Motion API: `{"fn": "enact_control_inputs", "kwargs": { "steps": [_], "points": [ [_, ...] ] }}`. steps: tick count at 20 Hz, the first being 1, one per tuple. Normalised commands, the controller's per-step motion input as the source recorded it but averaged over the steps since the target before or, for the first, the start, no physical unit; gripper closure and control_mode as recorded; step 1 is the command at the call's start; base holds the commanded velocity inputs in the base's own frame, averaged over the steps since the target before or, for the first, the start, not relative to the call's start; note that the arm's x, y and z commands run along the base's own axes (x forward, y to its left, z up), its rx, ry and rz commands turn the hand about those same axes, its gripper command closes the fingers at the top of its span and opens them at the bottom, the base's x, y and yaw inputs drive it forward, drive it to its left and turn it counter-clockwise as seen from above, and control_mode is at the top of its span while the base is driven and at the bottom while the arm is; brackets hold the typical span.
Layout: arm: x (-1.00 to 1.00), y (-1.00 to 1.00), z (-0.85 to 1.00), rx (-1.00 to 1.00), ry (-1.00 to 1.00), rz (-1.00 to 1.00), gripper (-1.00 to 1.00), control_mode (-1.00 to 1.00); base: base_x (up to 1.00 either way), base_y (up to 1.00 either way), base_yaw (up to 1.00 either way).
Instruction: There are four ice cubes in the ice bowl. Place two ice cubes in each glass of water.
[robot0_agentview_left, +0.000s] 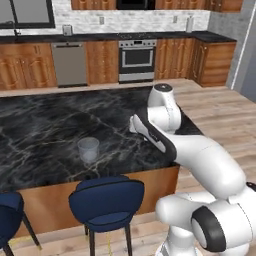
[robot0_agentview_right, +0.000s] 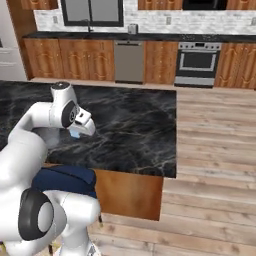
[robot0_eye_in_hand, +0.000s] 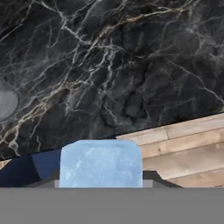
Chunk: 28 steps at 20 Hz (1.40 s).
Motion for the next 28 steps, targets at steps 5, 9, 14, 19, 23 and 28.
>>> {"fn": "enact_control_inputs", "kwargs": {
  "steps": [5,9,14,19,23,28],
  "points": [
    [0.00,0.00,0.00,0.00,0.00,0.00,1.00,1.00,0.91,-0.23,0.02],
    [-0.02,0.44,0.10,0.00,0.02,0.19,1.00,-1.00,0.03,0.24,0.12],
    [0.04,1.00,0.13,-0.01,0.21,0.43,1.00,-1.00,0.00,0.00,0.00],
    [0.33,0.47,-0.01,0.00,0.02,0.14,1.00,-1.00,0.00,0.00,0.00],
    [0.40,0.94,-0.39,-0.09,0.00,0.00,1.00,-1.00,0.00,0.00,0.00],
    [0.54,1.00,-0.35,-0.16,0.03,0.00,1.00,-1.00,0.00,0.00,0.00]
  ]
}}
